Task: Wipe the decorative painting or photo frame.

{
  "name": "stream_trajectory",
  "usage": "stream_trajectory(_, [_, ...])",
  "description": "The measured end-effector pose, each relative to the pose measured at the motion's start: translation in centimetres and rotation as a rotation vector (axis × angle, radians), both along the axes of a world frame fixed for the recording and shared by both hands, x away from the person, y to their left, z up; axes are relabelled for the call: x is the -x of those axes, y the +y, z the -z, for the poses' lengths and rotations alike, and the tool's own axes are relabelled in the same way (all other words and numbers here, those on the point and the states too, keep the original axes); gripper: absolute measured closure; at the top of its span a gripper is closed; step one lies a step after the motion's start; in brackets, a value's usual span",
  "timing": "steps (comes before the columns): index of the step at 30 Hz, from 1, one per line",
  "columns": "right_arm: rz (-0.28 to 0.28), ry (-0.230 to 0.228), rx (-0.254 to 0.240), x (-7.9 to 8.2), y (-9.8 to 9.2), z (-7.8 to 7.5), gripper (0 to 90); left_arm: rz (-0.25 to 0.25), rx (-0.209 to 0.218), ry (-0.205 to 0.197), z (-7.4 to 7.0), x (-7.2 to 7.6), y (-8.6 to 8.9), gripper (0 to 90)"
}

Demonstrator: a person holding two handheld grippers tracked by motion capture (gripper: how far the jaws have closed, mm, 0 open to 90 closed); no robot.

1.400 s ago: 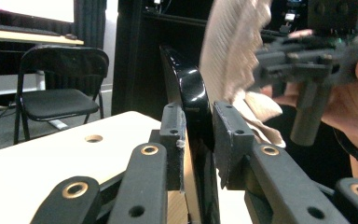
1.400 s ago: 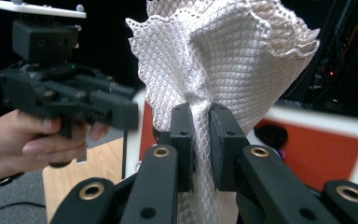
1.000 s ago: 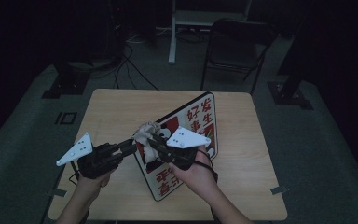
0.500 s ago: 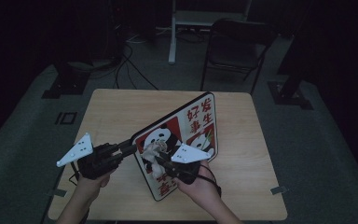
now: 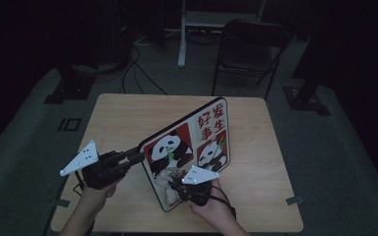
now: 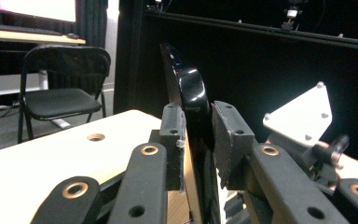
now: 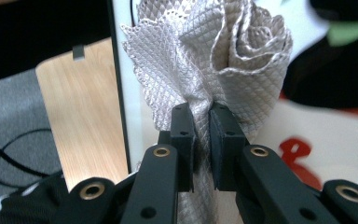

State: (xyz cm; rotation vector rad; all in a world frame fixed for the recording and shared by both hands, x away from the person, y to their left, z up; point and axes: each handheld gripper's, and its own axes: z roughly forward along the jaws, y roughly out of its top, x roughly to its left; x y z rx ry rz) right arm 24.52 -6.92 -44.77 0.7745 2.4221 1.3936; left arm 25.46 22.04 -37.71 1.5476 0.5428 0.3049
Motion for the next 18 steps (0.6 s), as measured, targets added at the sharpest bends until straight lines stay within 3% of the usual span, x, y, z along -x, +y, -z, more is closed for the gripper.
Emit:
stream_trajectory(5, [0.0,0.023,0.031,0.5,-0.1,1.7,81.2,0.001,0.002,0.001,0.0,0.0,0.0,76.0])
stream_trajectory(18, [-0.006,0.147,0.113,1.2,-0.3,6.2,81.1,0.011,0.003,0.0,0.0,-0.1,0.1,76.1])
